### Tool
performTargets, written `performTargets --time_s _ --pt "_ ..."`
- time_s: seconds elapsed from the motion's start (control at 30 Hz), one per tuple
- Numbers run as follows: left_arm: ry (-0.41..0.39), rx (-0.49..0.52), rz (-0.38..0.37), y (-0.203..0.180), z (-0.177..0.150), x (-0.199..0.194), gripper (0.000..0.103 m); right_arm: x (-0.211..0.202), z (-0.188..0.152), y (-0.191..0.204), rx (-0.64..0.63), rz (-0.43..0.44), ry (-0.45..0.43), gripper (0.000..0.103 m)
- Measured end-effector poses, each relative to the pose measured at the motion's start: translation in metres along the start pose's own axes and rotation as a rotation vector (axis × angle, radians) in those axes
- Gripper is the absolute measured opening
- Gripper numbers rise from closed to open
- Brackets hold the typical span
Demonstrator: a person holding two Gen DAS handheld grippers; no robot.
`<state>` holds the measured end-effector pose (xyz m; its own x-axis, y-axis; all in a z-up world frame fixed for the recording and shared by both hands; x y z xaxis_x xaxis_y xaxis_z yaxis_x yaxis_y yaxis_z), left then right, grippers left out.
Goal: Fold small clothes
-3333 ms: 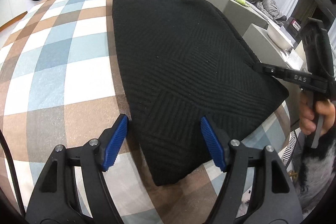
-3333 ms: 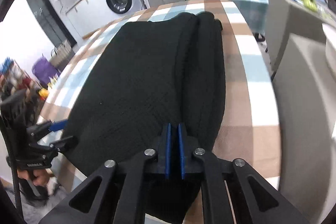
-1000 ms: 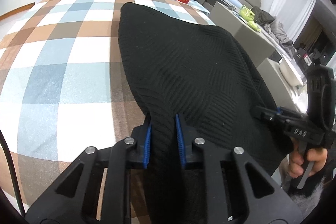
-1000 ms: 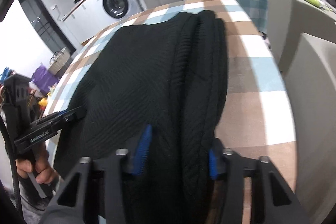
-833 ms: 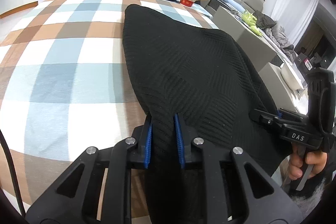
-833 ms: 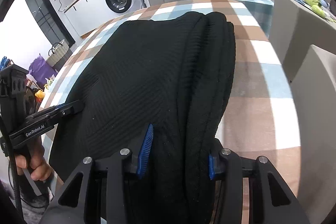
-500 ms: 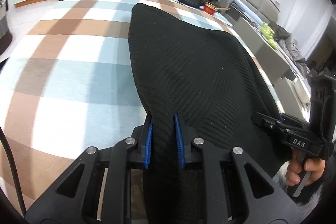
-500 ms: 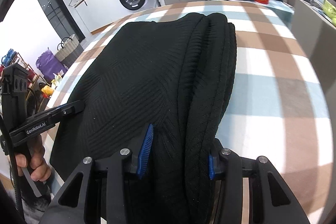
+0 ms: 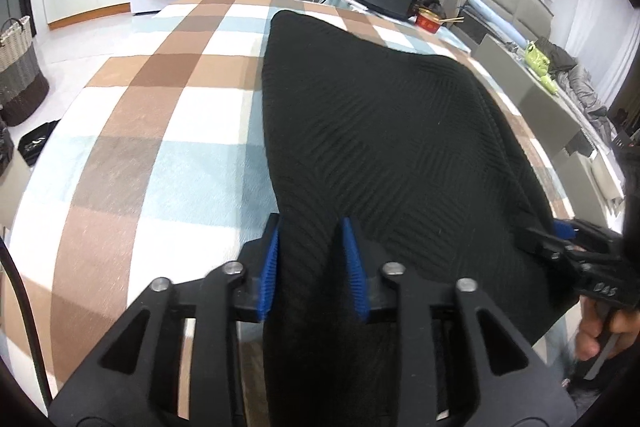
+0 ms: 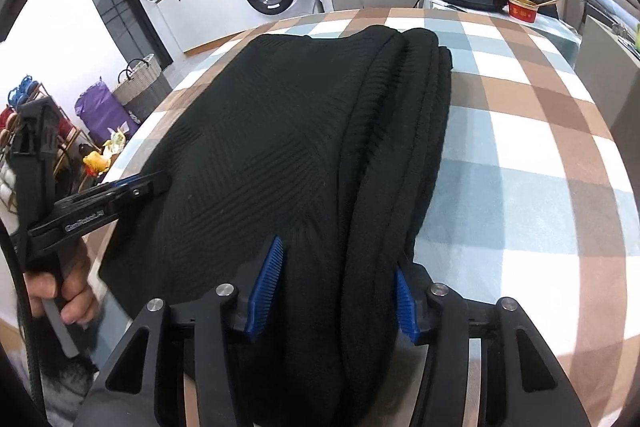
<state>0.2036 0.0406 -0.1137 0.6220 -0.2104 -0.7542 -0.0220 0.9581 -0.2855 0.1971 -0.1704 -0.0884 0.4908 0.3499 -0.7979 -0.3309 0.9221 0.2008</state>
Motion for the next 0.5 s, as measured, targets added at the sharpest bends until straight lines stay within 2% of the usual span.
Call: performTargets --time_s 0.07,0.2,0.23,0.37,0.43,0.5 --pt "0.007 -0.004 -0.009 -0.002 -0.007 -0.005 0.037 -0.010 -0.008 -0.005 0.034 -0.001 -0.013 0.052" --pt "0.004 0.014 -0.009 -0.006 -0.019 -0.019 0.051 -0.028 -0.021 -0.012 0.107 0.019 -0.052 0.052" --pt "0.005 0.022 -0.009 -0.007 -0.022 -0.022 0.051 -0.031 -0.024 -0.013 0.123 0.027 -0.059 0.052" --pt "0.009 0.032 -0.013 -0.008 -0.032 -0.031 0.060 -0.031 -0.031 -0.006 0.119 0.059 -0.039 0.052" --pt "0.018 0.031 -0.015 -0.008 -0.036 -0.032 0.060 -0.024 -0.031 -0.003 0.100 0.061 -0.020 0.052" --pt "0.022 0.034 -0.010 -0.007 -0.042 -0.032 0.060 -0.018 -0.032 0.000 0.091 0.045 -0.013 0.041"
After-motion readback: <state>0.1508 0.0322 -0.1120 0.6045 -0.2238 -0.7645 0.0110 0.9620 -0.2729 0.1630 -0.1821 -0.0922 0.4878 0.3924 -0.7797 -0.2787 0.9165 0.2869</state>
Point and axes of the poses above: each gripper's, at about its wrist camera, not at the fingertips, and x roughly the way its jaws point, y to its left, z to its top, the point moved 3 cm from there along x, roughly the way its jaws point, and after that the axes turned 5 degrees about -z, right-handed, at the moved point
